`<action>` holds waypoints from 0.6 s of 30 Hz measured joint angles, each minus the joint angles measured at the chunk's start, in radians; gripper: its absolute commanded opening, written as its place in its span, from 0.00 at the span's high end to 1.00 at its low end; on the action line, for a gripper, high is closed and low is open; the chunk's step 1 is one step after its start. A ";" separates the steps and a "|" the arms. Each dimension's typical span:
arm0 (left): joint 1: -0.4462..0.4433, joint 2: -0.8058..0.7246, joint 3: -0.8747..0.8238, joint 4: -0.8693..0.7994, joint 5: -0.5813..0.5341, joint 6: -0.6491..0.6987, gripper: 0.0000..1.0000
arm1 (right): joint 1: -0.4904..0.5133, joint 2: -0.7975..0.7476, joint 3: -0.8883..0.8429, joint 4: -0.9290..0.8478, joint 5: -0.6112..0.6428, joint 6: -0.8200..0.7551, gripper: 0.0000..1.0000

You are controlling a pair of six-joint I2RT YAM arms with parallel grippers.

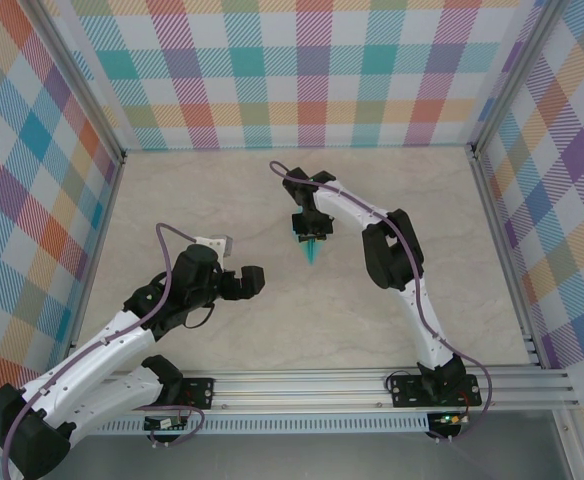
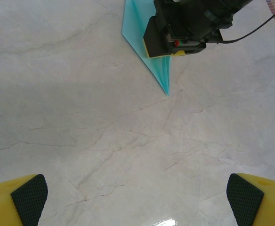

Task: Fold a paper plane with a square sheet of paper (fold left side to right side)
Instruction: Place the paper at the center of the table.

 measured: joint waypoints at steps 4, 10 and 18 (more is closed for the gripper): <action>0.000 0.006 0.013 -0.019 -0.013 0.004 0.00 | 0.002 -0.010 -0.001 -0.004 0.001 -0.005 0.69; 0.000 0.015 0.046 -0.056 -0.084 0.008 0.00 | 0.019 -0.039 -0.001 -0.035 0.024 -0.029 0.60; 0.011 0.047 0.122 -0.082 -0.279 0.019 0.00 | 0.045 -0.317 -0.187 -0.024 0.087 -0.066 0.33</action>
